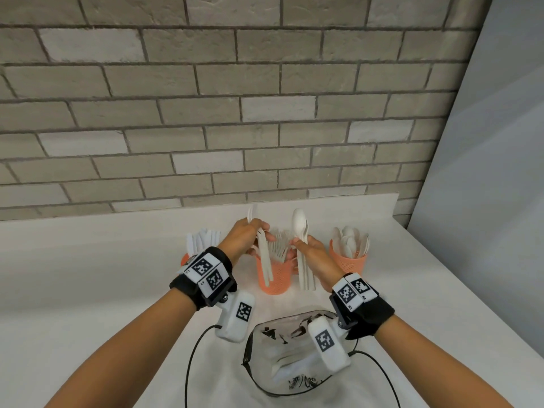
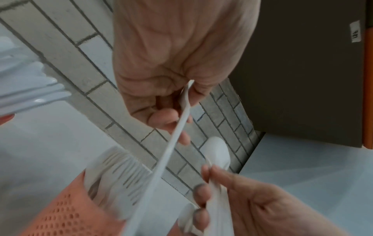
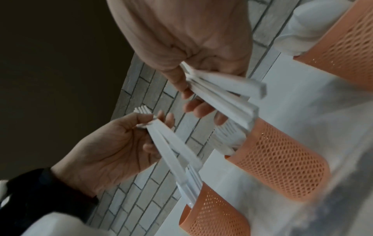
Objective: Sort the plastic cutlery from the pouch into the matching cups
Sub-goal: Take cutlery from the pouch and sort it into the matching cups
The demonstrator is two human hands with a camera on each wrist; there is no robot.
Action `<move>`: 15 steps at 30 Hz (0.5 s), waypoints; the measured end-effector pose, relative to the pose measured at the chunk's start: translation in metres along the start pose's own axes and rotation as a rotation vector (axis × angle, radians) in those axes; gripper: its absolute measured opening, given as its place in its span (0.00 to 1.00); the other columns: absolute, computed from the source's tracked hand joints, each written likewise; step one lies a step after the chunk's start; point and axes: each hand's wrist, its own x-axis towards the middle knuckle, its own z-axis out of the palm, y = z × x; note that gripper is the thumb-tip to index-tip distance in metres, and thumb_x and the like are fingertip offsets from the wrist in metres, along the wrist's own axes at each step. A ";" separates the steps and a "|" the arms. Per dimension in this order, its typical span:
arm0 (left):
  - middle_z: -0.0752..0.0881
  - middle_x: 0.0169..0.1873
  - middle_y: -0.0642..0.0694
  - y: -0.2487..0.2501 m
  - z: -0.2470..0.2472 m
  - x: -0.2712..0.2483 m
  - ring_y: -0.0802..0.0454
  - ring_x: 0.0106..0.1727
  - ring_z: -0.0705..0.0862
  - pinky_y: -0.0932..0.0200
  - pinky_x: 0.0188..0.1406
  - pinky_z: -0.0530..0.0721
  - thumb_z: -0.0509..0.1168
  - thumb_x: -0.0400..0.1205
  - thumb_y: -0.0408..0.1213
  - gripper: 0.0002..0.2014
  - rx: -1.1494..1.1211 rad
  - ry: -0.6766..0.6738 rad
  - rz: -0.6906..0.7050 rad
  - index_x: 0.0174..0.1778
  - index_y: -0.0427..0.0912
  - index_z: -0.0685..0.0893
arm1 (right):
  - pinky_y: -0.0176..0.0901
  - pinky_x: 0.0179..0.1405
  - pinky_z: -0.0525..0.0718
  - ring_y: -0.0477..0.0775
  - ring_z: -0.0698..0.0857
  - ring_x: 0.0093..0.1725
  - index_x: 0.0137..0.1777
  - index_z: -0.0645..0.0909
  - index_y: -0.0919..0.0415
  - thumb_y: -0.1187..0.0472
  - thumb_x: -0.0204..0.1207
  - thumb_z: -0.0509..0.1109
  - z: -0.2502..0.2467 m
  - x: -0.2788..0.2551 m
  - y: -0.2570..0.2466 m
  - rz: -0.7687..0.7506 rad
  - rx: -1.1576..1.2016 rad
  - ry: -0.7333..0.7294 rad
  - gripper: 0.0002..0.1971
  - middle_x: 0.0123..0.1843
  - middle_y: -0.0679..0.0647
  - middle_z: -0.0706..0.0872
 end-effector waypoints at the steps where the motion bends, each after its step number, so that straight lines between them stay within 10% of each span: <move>1: 0.85 0.36 0.47 0.001 -0.003 0.001 0.56 0.32 0.75 0.63 0.27 0.70 0.49 0.85 0.35 0.11 0.052 0.005 0.020 0.44 0.42 0.76 | 0.39 0.30 0.78 0.49 0.78 0.28 0.49 0.74 0.60 0.61 0.85 0.57 -0.005 0.000 -0.001 -0.004 -0.001 0.009 0.06 0.32 0.54 0.79; 9: 0.84 0.35 0.45 0.001 -0.017 0.016 0.52 0.28 0.73 0.68 0.20 0.73 0.51 0.85 0.32 0.08 0.148 -0.010 0.127 0.46 0.40 0.76 | 0.48 0.50 0.80 0.54 0.84 0.47 0.58 0.77 0.51 0.57 0.83 0.61 -0.028 0.000 0.000 -0.296 -0.383 0.123 0.08 0.49 0.52 0.87; 15: 0.79 0.36 0.44 -0.003 -0.015 0.024 0.51 0.31 0.76 0.70 0.21 0.78 0.53 0.85 0.31 0.09 0.140 0.008 0.117 0.49 0.34 0.78 | 0.42 0.32 0.73 0.50 0.79 0.34 0.53 0.78 0.54 0.51 0.81 0.62 -0.038 -0.007 -0.003 -0.452 -0.668 0.253 0.09 0.34 0.51 0.82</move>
